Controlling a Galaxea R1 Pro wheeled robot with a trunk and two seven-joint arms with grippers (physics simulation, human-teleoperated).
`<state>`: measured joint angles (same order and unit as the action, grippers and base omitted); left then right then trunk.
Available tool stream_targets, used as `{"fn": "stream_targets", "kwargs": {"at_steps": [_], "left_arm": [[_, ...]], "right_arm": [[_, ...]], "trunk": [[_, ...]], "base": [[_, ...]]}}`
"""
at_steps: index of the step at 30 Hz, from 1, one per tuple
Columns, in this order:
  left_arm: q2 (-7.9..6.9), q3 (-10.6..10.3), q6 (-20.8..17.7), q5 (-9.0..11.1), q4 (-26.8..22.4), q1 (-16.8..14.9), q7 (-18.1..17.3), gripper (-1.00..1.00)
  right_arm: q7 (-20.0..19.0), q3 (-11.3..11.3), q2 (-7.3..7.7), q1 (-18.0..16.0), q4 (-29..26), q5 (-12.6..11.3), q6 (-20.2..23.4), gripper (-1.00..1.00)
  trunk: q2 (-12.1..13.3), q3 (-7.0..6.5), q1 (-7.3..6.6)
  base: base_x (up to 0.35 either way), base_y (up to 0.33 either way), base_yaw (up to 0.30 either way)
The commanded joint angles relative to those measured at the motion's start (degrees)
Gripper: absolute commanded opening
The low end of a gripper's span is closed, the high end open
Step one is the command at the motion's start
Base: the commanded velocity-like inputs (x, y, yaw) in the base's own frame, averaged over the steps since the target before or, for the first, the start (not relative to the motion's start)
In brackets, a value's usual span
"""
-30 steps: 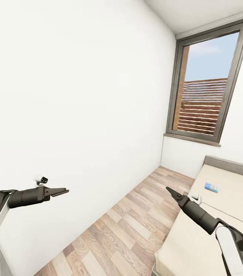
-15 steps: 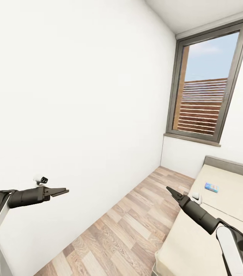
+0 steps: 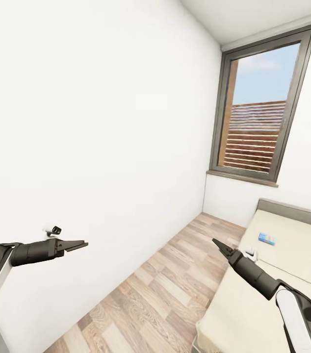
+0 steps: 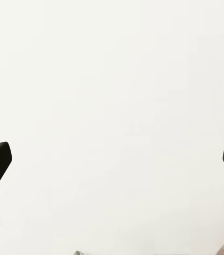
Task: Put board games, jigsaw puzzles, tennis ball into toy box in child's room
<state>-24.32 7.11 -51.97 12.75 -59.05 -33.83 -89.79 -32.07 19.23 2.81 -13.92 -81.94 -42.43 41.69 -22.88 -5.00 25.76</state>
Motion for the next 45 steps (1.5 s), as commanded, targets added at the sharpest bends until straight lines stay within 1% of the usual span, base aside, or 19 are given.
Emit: {"fn": "stream_targets", "kwargs": {"at_steps": [1, 11, 17, 25, 28, 30, 32, 35, 41, 45], "left_arm": [[-0.02, 0.0, -0.6, 0.0, -0.01, 0.0, -0.21, 1.0], [-0.02, 0.01, -0.59, -0.02, -0.01, -0.01, -0.21, 1.0], [-0.02, 0.01, -0.59, -0.08, 0.06, 0.0, -0.21, 1.0], [-0.02, 0.01, -0.52, -0.02, 0.08, -0.01, -0.21, 1.0], [-0.02, 0.01, -0.51, -0.01, 0.08, -0.01, -0.21, 1.0], [-0.02, 0.01, -0.51, -0.02, 0.08, -0.01, -0.21, 1.0], [-0.02, 0.01, -0.5, -0.01, 0.08, -0.01, -0.21, 1.0], [-0.02, 0.01, -0.5, -0.04, 0.08, -0.01, -0.21, 1.0], [-0.02, 0.01, -0.5, -0.08, 0.08, -0.01, -0.21, 1.0], [-0.02, 0.01, -0.53, -0.09, 0.08, -0.01, -0.21, 1.0]], "right_arm": [[-0.07, 0.09, -0.01, -0.05, 0.05, -0.19, 0.41, 1.0], [0.13, 0.1, 0.0, -0.04, 0.18, -0.19, 0.33, 1.0], [0.16, 0.12, 0.13, -0.04, 1.06, -0.19, 0.06, 1.0], [0.18, 0.23, 0.23, -0.05, 1.64, -0.22, -0.26, 1.0], [0.17, 0.45, 0.33, -0.04, 2.26, -0.25, -0.25, 1.0], [0.17, 1.14, 0.39, -0.01, 3.13, -0.27, -0.23, 1.0], [0.02, 2.44, 0.42, 0.02, 4.42, -0.27, -0.22, 1.0], [-0.19, 3.18, 0.48, 0.03, 5.56, -0.28, -0.21, 1.0], [-0.34, 3.64, 0.52, 0.03, 6.35, -0.28, -0.21, 1.0], [-0.42, 3.75, 0.58, 0.03, 6.65, -0.28, -0.21, 1.0]], "trunk": [[-0.04, -0.01, 0.02], [-0.04, -0.4, 0.02], [-0.04, -0.64, 0.02], [-0.04, -0.69, 0.02], [-0.04, -0.57, 0.02], [-0.04, -0.43, 0.02], [-0.04, -0.26, 0.02], [-0.04, 0.0, 0.02], [-0.04, 0.54, 0.02], [-0.04, 0.9, 0.02]], "base": [[0.0, 0.0, -0.22], [0.002, 0.0, -0.247], [0.145, 0.021, -0.244], [0.143, 0.023, -0.059], [0.023, 0.003, -0.008], [0.01, 0.001, -0.003], [0.004, 0.001, -0.001], [0.002, 0.0, -0.001], [0.015, 0.0, -0.031], [0.173, 0.035, -0.092]]}}
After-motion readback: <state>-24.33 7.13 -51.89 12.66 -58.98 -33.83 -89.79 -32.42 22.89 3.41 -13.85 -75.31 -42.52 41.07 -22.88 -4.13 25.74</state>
